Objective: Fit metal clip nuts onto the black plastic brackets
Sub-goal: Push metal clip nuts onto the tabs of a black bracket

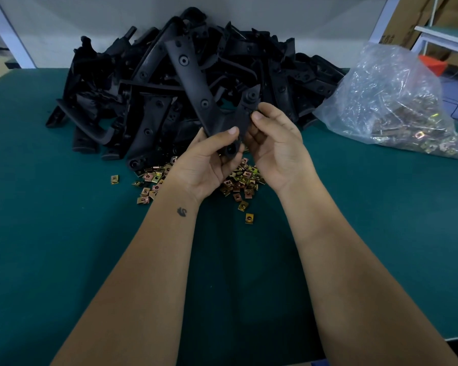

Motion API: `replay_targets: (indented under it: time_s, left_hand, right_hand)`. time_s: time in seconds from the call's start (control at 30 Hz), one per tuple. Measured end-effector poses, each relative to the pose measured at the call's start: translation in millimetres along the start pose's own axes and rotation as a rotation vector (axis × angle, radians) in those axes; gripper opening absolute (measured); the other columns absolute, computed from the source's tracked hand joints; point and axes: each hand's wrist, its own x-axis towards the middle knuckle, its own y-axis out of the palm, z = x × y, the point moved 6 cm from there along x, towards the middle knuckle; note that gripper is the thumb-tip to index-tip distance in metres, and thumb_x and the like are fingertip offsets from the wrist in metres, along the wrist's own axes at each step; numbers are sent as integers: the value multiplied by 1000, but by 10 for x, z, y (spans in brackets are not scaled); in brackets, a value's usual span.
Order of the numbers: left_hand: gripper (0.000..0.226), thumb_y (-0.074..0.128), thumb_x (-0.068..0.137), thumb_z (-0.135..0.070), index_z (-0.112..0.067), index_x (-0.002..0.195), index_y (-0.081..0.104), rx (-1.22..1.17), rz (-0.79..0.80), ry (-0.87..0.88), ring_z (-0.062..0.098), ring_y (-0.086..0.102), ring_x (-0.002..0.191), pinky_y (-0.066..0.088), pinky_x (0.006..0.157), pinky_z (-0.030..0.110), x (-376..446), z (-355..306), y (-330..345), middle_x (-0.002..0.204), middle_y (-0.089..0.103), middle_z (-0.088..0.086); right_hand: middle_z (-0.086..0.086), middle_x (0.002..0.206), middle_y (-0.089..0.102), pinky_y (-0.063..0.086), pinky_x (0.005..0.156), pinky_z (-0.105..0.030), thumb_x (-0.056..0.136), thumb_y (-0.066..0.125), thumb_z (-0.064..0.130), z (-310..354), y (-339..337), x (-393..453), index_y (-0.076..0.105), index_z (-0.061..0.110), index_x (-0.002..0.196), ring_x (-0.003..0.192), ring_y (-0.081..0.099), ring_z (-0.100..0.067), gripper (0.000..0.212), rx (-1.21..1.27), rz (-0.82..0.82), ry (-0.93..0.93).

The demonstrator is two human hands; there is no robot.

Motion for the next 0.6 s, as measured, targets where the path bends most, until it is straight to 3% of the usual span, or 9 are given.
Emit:
replay_targets:
  time_s: [0.13,0.4,0.6]
  left_hand:
    - [25,72,79,-31,-22,101,62,29,-50,39,6,62,62,52,53,17,-5,-26,-11,76,69,-7]
    - [34,77,73,-31,-25,102,60,110,-91,32,8,58,56,46,46,18,-24,-46,-21,77,69,-7]
    - [25,77,76,-30,-28,97,62,130,-111,-4,9,58,55,43,43,17,-27,-23,-47,75,69,-9]
  right_hand:
    - [-8,86,66,54,73,-28,90,60,-6,-9,28,-2,57,10,101,74,64,-17,20,-58,9,-11]
    - [-11,85,63,52,75,-30,88,59,-10,13,18,-12,56,10,98,76,59,-20,23,-104,2,-32]
    - [-5,77,60,43,61,-23,88,59,-10,24,12,-17,57,11,99,63,48,-11,24,-161,-5,-31]
